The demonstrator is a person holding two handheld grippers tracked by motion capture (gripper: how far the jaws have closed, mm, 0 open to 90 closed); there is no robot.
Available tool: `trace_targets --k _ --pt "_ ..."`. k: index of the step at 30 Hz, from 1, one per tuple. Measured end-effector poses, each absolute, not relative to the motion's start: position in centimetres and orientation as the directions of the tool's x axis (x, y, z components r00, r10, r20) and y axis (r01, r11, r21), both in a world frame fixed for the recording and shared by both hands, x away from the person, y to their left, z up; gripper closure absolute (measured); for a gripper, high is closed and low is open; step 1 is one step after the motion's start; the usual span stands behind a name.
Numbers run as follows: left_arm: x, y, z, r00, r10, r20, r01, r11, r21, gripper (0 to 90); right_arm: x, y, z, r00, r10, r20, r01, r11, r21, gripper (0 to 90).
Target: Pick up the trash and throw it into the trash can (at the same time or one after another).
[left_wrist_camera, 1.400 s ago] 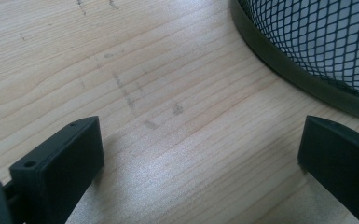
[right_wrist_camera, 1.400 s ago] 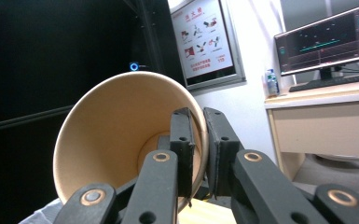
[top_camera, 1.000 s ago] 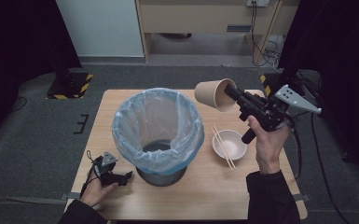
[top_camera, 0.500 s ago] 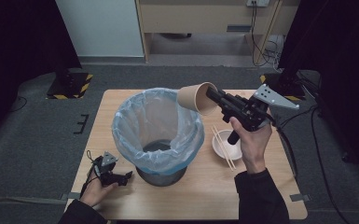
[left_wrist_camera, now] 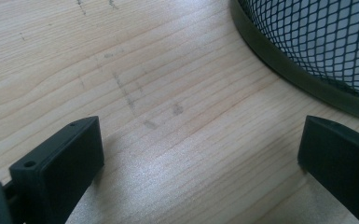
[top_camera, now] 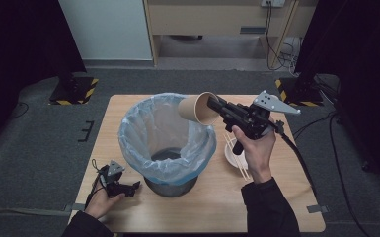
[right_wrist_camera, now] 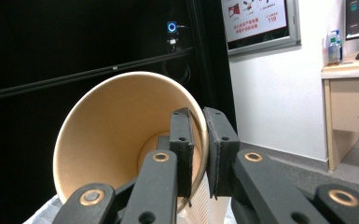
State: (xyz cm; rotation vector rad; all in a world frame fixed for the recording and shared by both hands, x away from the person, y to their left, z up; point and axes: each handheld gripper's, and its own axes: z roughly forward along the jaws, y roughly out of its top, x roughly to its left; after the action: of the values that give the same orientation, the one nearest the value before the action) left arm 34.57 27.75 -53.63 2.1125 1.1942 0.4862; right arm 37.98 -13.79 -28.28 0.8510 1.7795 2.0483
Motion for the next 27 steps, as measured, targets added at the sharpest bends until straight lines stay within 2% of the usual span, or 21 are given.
trace_targets --k 13,15,16,17,18,27 --pt "34.6 27.8 -53.6 0.515 0.857 0.001 0.614 -0.37 0.697 0.0 38.5 -12.4 -29.3 -0.792 0.561 0.24 0.195 -0.141 0.971 82.1" --pt "34.6 27.8 -53.6 0.515 0.857 0.001 0.614 -0.37 0.697 0.0 38.7 -12.2 -29.5 -0.799 0.549 0.247 0.208 -0.135 0.969 78.2" --pt "34.6 27.8 -53.6 0.515 0.857 0.001 0.614 -0.37 0.697 0.0 38.8 -11.9 -29.7 -0.804 0.539 0.252 0.219 -0.126 0.968 69.4" --pt "34.6 27.8 -53.6 0.515 0.857 0.001 0.614 -0.37 0.697 0.0 38.8 -11.9 -29.7 -0.804 0.539 0.252 0.219 -0.126 0.968 69.4" --pt "34.6 27.8 -53.6 0.515 0.857 0.001 0.614 -0.37 0.697 0.0 38.8 -11.8 -29.9 -0.802 0.543 0.249 0.217 -0.124 0.968 64.7" --pt "34.6 27.7 -53.6 0.515 0.857 0.001 0.614 -0.37 0.697 0.0 38.9 -12.4 -29.4 -0.79 0.569 0.228 0.172 -0.152 0.973 52.8"
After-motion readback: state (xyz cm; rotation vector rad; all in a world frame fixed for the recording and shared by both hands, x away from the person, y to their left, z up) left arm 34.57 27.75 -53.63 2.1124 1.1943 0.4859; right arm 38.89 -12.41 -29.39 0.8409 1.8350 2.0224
